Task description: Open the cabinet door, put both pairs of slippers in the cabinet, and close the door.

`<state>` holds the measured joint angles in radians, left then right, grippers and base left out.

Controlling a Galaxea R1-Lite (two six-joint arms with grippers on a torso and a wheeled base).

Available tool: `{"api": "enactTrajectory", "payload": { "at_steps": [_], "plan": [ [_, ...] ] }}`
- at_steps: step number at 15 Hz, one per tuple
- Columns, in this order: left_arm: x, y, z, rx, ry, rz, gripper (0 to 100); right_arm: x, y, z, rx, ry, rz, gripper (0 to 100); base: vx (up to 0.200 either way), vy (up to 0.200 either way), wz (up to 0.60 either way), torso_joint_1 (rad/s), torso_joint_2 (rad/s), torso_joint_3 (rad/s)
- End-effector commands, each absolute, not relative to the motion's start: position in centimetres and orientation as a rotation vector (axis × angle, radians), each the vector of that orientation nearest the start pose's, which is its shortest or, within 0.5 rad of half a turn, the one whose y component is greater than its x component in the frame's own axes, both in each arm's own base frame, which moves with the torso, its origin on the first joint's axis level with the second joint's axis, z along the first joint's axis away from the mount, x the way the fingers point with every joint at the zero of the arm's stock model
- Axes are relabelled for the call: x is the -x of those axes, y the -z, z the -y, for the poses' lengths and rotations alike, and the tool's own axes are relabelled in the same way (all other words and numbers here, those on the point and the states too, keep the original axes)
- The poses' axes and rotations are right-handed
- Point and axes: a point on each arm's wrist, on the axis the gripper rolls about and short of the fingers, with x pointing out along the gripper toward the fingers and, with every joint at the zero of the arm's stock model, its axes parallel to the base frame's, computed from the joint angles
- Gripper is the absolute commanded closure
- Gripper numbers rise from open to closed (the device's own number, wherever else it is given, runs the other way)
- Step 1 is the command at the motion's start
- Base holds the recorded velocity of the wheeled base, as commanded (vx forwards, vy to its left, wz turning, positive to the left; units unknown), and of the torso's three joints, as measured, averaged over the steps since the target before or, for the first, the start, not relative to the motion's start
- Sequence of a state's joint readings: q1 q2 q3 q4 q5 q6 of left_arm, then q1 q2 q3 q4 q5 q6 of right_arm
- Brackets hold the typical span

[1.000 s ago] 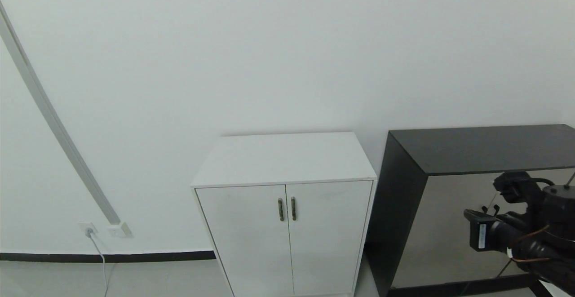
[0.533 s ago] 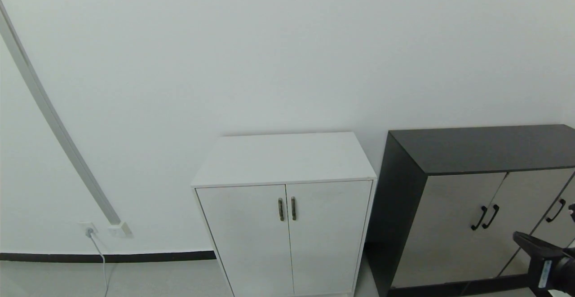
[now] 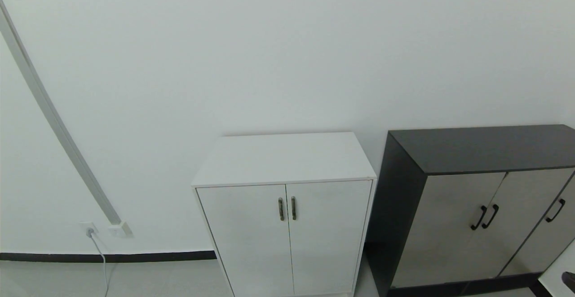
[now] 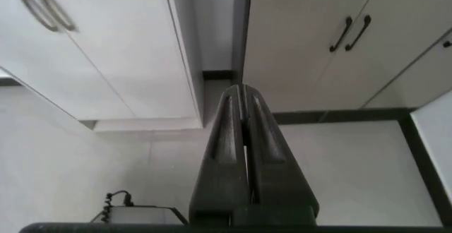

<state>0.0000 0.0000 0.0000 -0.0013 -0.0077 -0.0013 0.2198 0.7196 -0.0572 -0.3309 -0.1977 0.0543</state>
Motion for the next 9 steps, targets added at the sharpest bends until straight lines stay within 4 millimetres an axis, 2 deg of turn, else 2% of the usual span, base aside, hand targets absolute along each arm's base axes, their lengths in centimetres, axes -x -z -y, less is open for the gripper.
{"api": "enactTrajectory", "payload": {
  "at_steps": [1,5,9],
  "plan": [
    [2.3,-7.6,0.0,0.002,0.008,0.003,100,-2.3,-11.3,-0.1,-0.002,-0.036,-0.225,100,0.0,0.0,0.0,0.0,0.0,0.0],
    [2.3,-7.6,0.0,0.002,0.008,0.002,100,0.5,-9.4,0.4,-0.011,-0.118,-0.202,100,0.0,0.0,0.0,0.0,0.0,0.0],
    [2.3,-7.6,0.0,0.002,0.008,0.002,100,0.9,-10.1,0.3,-0.025,-0.181,-0.164,100,0.0,0.0,0.0,0.0,0.0,0.0]
  ]
}}
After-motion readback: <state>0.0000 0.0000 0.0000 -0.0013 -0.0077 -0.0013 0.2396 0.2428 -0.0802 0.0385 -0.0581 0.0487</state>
